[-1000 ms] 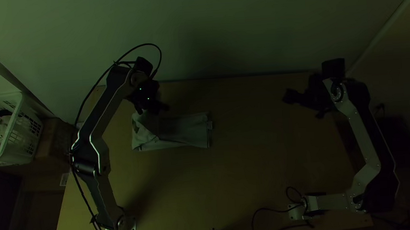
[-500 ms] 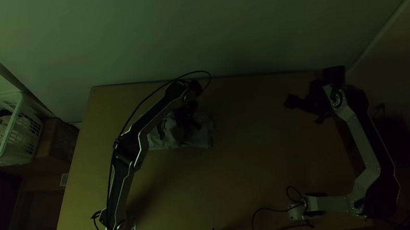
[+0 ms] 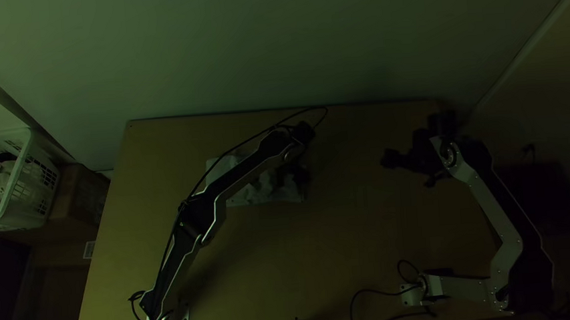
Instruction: Fold the t-shirt
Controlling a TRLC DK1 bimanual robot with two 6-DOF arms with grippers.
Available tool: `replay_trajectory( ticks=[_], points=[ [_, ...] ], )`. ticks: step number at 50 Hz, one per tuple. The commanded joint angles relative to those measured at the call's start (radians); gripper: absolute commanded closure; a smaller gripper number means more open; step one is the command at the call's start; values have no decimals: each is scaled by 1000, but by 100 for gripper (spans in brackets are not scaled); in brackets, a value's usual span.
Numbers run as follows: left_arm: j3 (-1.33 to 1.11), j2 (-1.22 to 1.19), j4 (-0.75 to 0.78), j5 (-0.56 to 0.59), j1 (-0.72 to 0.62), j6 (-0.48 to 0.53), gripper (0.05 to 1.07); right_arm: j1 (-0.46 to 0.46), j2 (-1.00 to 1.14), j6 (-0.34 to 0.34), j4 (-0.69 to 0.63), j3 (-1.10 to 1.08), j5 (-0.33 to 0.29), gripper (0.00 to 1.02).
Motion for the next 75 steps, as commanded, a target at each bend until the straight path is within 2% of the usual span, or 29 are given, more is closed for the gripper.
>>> replay_trajectory(
  ticks=[1, 4, 8, 11, 13, 22, 26, 29, 39, 47, 56, 62, 71, 75],
  points=[
    [28, -105, 12, -8, 7, -42, 10, 22, -20, 30, 18, -15, -4, 4],
    [23, -134, 8, 11, 1, -40, 10, 32, -11, 36, 23, -11, -4, 4],
    [11, -173, 0, 74, -2, -43, 10, 42, -4, 36, 33, -8, -4, 4],
    [9, -188, -20, 163, -4, -43, 10, 48, -3, 39, 41, -6, -4, 4],
    [9, -188, -27, 173, -10, -45, 10, 52, -3, 40, 41, -3, -4, 4],
    [9, -203, -55, 169, -28, -31, 10, 55, -3, 40, 44, 1, -4, 4],
    [9, -207, -67, 112, -16, -23, 10, 50, -4, 40, 42, 3, -4, 4],
    [8, -211, -78, 57, -1, -8, 10, 50, -12, 37, 42, 5, -4, 4],
    [2, -308, -87, 41, 102, -11, 10, 36, -64, 22, 93, 17, 22, 4],
    [-55, -447, -14, 41, 196, -5, 10, 13, -152, -47, 216, 18, 86, 4],
    [-84, -567, 12, 54, 324, -2, 10, -42, -205, -85, 279, 84, 111, 4],
    [-133, -665, 29, 58, 401, 0, 10, -100, -241, -121, 369, 100, 120, 4],
    [-408, -920, 289, 87, 512, 21, 10, -154, -297, -180, 457, 106, 120, 4],
    [-497, -1006, 339, 93, 550, 35, 10, -168, -333, -208, 497, 84, 121, 4]
  ],
)
